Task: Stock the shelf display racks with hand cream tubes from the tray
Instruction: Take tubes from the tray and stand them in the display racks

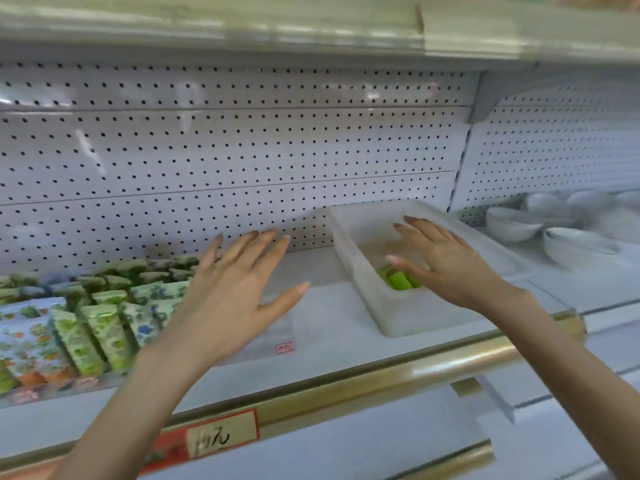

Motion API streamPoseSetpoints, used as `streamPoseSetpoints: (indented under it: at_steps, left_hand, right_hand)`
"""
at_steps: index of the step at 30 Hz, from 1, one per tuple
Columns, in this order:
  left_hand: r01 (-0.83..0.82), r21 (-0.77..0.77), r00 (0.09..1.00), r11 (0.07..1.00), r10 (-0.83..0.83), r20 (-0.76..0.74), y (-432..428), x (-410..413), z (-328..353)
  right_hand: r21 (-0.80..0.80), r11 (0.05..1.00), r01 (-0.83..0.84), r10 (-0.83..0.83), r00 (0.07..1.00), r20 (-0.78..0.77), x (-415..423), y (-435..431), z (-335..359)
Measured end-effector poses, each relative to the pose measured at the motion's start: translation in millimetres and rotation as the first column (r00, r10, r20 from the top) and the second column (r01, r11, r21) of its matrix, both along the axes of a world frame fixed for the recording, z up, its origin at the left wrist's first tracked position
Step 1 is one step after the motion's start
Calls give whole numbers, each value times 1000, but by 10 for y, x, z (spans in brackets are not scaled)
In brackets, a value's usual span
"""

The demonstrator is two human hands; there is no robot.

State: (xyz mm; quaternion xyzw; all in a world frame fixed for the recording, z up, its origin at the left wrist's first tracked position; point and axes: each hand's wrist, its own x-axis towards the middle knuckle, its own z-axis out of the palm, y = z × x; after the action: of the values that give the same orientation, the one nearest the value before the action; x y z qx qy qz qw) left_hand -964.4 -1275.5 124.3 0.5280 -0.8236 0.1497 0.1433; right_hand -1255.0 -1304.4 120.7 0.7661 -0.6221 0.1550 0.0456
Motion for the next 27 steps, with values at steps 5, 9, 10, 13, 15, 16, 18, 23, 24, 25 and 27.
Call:
streamPoseSetpoints:
  at_steps: [5, 9, 10, 13, 15, 16, 18, 23, 24, 25, 27]
  left_hand:
    - [3, 25, 1000, 1000, -2, -22, -296, -580, -65]
    - [-13, 36, 999, 999, 14, -44, -496, -1018, -117]
    - [-13, 25, 998, 1000, 15, -55, -530, -1111, -123]
    - [-26, 71, 994, 997, 34, -106, -599, -1315, -146]
    - [-29, 75, 989, 997, 40, -145, -616, -1423, -142]
    - [-31, 84, 987, 996, 44, -154, -622, -1467, -134]
    - [-28, 94, 985, 995, 44, -170, -638, -1530, -129]
    - [3, 60, 981, 998, 9, -193, -696, -1575, -133]
    - [8, 80, 980, 997, 8, -200, -702, -1575, -133]
    - [15, 96, 978, 995, 5, -210, -710, -1570, -133]
    - [33, 113, 970, 993, -4, -244, -722, -1556, -136]
  right_hand:
    - [24, 999, 29, -29, 1000, -10, -582, -219, 64]
    - [91, 996, -5, 9, 999, -47, -983, -468, 21]
    - [119, 993, -22, 27, 999, -41, -1062, -534, 1]
    - [212, 972, -100, 104, 995, -6, -1185, -703, -50]
    - [302, 944, -132, 134, 991, 16, -1183, -805, -73]
    - [358, 925, -125, 129, 992, 14, -1173, -855, -93]
    - [471, 881, -53, 92, 994, -61, -1151, -955, -148]
    - [570, 807, 156, 60, 938, -343, -1097, -1015, -274]
    - [582, 794, 173, 64, 929, -364, -1082, -993, -273]
    - [595, 782, 186, 65, 925, -375, -1072, -975, -261]
    - [616, 762, 202, 60, 924, -378, -1083, -972, -253]
